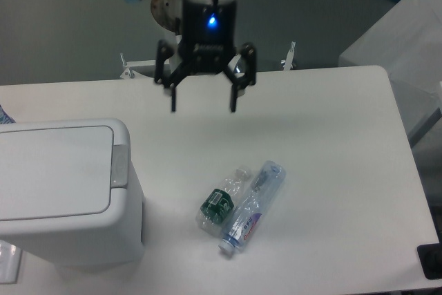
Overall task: Open the trash can
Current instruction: 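Lower the gripper onto the lid edge of the white trash can, then push the trash can lid up and back with the gripper fingers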
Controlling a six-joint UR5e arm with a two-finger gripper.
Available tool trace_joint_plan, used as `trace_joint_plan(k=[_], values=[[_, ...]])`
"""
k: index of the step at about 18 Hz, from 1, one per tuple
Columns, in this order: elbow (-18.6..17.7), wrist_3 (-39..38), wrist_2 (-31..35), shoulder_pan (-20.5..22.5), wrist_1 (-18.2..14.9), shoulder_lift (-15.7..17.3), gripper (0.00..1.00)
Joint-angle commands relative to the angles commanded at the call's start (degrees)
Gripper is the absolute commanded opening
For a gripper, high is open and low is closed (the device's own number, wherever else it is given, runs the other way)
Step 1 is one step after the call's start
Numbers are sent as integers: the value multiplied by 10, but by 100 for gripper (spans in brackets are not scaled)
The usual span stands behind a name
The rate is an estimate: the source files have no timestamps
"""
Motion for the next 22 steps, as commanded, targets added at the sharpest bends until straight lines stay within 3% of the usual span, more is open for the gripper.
trace_joint_plan(k=[7, 22], values=[[24, -18, 3, -19, 0, -40, 100], [26, -44, 4, -35, 0, -55, 100]])
